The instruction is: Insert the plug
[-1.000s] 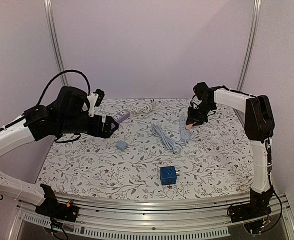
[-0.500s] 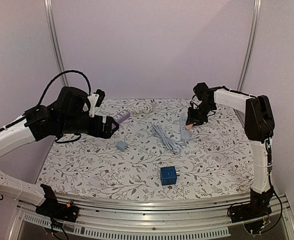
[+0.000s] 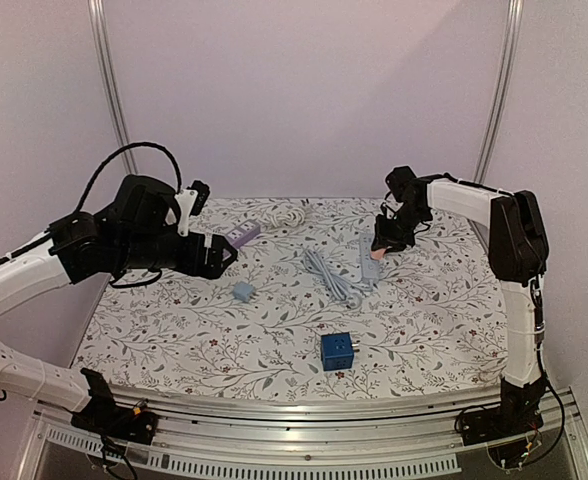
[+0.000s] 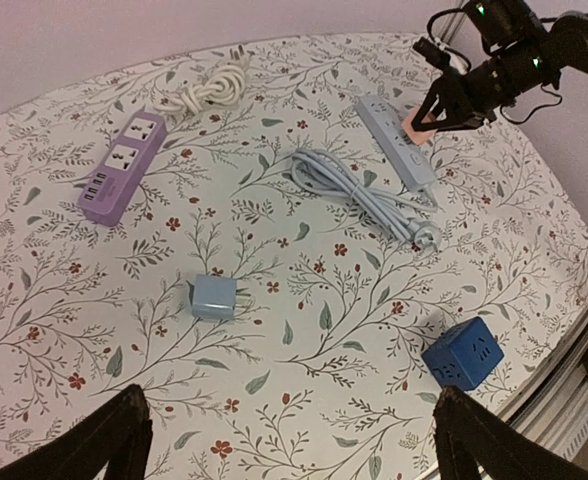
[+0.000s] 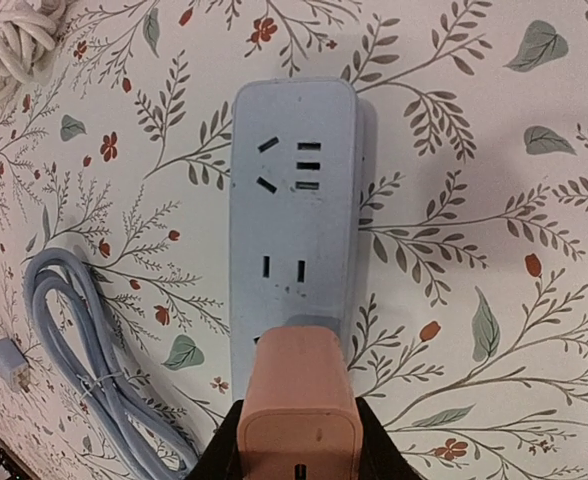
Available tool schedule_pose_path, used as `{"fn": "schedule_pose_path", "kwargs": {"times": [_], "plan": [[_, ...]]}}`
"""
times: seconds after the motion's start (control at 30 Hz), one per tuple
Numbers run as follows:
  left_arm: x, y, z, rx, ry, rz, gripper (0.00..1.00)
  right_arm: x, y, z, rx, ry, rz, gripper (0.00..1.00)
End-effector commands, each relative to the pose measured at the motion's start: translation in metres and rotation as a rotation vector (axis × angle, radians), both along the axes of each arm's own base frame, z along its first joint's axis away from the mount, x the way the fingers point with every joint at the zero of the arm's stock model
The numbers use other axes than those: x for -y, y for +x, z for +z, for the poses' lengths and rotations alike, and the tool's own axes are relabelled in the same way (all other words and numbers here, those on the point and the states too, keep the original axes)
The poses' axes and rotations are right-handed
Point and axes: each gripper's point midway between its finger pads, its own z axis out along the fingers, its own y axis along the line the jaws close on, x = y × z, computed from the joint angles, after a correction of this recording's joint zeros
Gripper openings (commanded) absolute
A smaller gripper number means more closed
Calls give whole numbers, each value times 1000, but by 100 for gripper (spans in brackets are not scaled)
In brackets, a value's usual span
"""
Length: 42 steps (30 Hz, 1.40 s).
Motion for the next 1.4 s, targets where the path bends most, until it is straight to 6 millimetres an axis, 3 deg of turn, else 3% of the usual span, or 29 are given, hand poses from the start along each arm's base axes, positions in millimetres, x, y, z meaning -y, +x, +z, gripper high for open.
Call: {"fn": "schedule_pose_path", "kwargs": {"times": [0.0, 0.33, 1.1, 1.37], "plan": [[-6, 1, -2, 5, 4, 14, 98, 17, -14, -29, -78, -143, -43, 0], [-7, 0, -1, 10, 7, 9, 98, 19, -22, -37, -107, -302, -71, 0], [-15, -4, 0, 9, 23, 23, 98, 22, -35, -67, -202, -455, -117, 0], [-14, -4, -1, -7, 54, 6, 98, 16, -43, -89, -237, -512, -81, 0]]}}
